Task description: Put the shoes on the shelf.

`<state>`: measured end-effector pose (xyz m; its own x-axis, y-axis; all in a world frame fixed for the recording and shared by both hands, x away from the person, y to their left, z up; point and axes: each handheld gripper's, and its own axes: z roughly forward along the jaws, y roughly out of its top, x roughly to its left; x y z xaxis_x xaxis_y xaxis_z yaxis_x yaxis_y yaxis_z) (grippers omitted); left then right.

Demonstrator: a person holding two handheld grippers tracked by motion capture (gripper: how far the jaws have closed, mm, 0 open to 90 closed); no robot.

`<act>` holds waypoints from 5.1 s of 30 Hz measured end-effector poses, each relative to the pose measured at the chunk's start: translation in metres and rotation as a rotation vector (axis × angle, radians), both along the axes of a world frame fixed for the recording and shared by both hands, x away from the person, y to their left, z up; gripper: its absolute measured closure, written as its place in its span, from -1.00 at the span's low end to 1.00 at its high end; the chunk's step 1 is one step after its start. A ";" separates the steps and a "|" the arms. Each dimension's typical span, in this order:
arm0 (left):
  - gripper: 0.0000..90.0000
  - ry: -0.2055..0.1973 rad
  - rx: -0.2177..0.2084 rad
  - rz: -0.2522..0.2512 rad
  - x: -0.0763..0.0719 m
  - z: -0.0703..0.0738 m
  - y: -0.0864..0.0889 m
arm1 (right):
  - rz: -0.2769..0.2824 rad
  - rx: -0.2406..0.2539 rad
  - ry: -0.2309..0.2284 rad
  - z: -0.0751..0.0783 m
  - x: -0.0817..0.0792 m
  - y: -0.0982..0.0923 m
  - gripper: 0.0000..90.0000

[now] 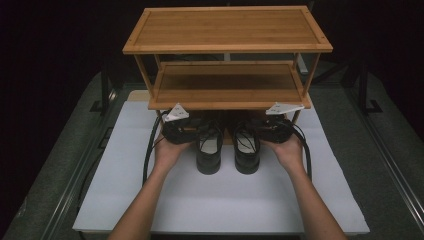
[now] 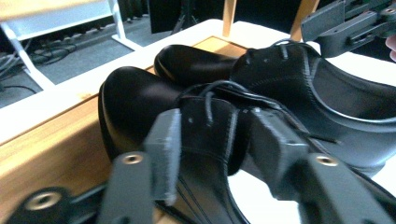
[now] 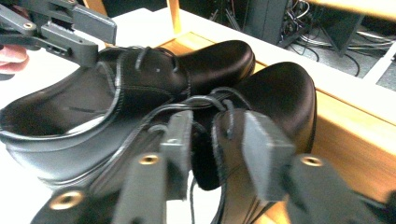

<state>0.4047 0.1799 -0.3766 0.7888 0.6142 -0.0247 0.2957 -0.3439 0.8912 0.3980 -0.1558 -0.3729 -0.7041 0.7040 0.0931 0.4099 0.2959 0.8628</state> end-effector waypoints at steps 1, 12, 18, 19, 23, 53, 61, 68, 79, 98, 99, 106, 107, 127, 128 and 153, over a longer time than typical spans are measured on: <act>0.02 0.005 0.000 -0.005 -0.003 0.001 0.002 | 0.005 -0.001 0.002 0.002 -0.003 -0.002 0.22; -0.54 0.037 0.037 -0.041 -0.046 -0.011 0.030 | 0.021 0.008 0.001 0.000 -0.054 -0.026 -0.37; -0.68 0.064 0.044 -0.063 -0.064 -0.029 0.038 | 0.046 0.008 0.052 -0.018 -0.070 -0.031 -0.67; -0.72 0.073 0.049 -0.069 -0.065 -0.033 0.037 | 0.051 0.007 0.066 -0.023 -0.070 -0.032 -0.72; -0.85 0.118 0.074 -0.100 -0.065 -0.049 0.029 | 0.071 0.006 0.117 -0.040 -0.071 -0.031 -0.86; -0.84 0.127 0.260 -0.121 -0.047 -0.077 -0.020 | 0.115 -0.162 0.129 -0.085 -0.050 0.023 -0.75; -0.84 0.128 0.238 -0.109 -0.046 -0.074 -0.021 | 0.077 -0.141 0.130 -0.084 -0.051 0.025 -0.69; -0.84 0.152 0.202 -0.111 -0.042 -0.065 -0.019 | 0.067 -0.105 0.138 -0.076 -0.049 0.024 -0.69; -0.84 0.164 0.150 -0.096 -0.023 -0.056 -0.020 | 0.053 -0.075 0.152 -0.069 -0.032 0.022 -0.70; -0.93 0.161 0.150 -0.027 0.036 -0.064 -0.029 | -0.007 -0.117 0.170 -0.072 0.023 0.031 -0.72; -0.93 0.164 0.152 -0.034 0.039 -0.066 -0.030 | -0.015 -0.120 0.169 -0.073 0.025 0.032 -0.72; -0.94 0.156 0.170 0.000 0.052 -0.071 -0.036 | -0.058 -0.176 0.142 -0.074 0.037 0.035 -0.70; -0.95 0.172 0.172 -0.009 0.052 -0.071 -0.036 | -0.058 -0.176 0.138 -0.075 0.037 0.035 -0.70; -0.89 0.146 0.193 -0.018 -0.016 -0.056 0.016 | -0.108 -0.157 0.111 -0.066 -0.023 -0.011 -0.84; -0.89 0.148 0.193 -0.017 -0.022 -0.055 0.020 | -0.111 -0.152 0.115 -0.065 -0.028 -0.015 -0.84; -0.87 0.194 0.261 0.142 -0.148 -0.073 0.140 | -0.182 -0.229 0.167 -0.084 -0.142 -0.105 -0.85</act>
